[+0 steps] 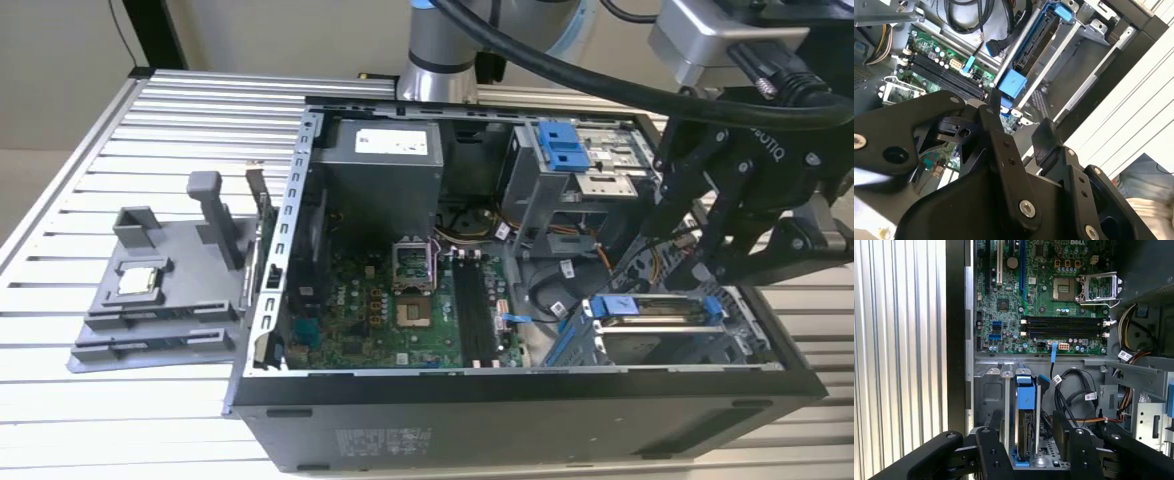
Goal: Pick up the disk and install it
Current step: 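Insert the first disk wire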
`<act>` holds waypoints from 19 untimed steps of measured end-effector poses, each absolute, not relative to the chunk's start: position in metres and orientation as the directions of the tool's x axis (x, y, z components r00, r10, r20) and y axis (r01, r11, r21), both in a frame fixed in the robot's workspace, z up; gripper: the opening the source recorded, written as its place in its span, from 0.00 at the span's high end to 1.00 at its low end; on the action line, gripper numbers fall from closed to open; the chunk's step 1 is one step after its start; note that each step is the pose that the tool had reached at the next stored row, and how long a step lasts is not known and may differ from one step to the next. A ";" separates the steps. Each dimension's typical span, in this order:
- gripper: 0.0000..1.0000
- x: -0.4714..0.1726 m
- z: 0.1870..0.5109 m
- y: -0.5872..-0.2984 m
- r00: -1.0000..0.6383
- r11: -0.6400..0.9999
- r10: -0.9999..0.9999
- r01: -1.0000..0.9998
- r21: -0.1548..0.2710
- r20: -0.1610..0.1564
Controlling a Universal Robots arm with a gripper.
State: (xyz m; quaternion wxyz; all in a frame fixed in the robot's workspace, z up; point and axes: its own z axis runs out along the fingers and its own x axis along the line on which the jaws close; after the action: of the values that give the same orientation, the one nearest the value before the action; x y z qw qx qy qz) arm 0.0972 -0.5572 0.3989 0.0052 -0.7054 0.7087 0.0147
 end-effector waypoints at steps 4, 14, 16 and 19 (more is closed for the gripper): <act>0.00 0.100 0.396 -0.557 -0.005 0.005 -1.000 -1.000 0.014 -0.028; 0.00 0.128 0.384 -0.551 -0.010 0.010 -1.000 -1.000 0.014 -0.028; 0.00 0.128 0.384 -0.551 -0.010 0.010 -1.000 -1.000 0.013 -0.028; 0.00 0.128 0.384 -0.551 -0.010 0.010 -1.000 -1.000 0.013 -0.028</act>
State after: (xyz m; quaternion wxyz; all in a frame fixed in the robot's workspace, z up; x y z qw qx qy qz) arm 0.1277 -0.5513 0.3839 0.0051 -0.7035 0.7105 0.0146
